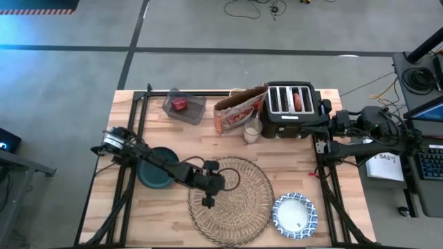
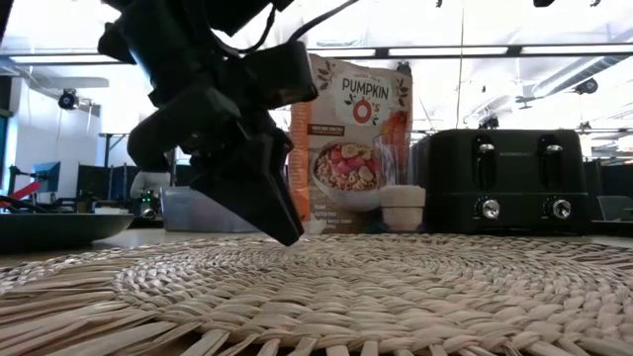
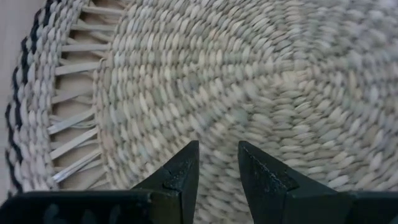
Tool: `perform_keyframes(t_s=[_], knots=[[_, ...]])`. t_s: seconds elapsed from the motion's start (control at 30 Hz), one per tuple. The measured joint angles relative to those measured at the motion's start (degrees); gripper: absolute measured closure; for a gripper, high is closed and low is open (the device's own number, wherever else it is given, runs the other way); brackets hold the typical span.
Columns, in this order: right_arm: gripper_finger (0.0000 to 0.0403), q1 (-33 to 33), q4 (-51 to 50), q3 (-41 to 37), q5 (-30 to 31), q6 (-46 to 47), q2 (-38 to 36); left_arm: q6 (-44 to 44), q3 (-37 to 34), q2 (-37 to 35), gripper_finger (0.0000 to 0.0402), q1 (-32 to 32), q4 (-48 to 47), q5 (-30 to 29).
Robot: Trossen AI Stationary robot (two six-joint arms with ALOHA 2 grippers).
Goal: Arrange a breakfast setting
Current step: Move the brown table mat to the center of the table
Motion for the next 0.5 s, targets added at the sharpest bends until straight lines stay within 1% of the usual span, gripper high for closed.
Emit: perform_keyframes(t_s=[0.07, 0.23, 0.5], knots=[[0.038, -0.02, 0.0, 0.0, 0.02, 0.0, -0.02, 0.0, -0.16, -0.02, 0.0305, 0.36, -0.08, 0.15], [0.038, -0.02, 0.0, 0.0, 0.0, 0.0, 0.0, -0.02, -0.2, 0.5, 0.0306, 1.09, 0.03, 2.76], [0.038, -0.01, 0.0, 0.01, 0.02, 0.0, -0.01, -0.03, -0.2, 0.9, 0.0306, 3.23, -1.29, 3.38]])
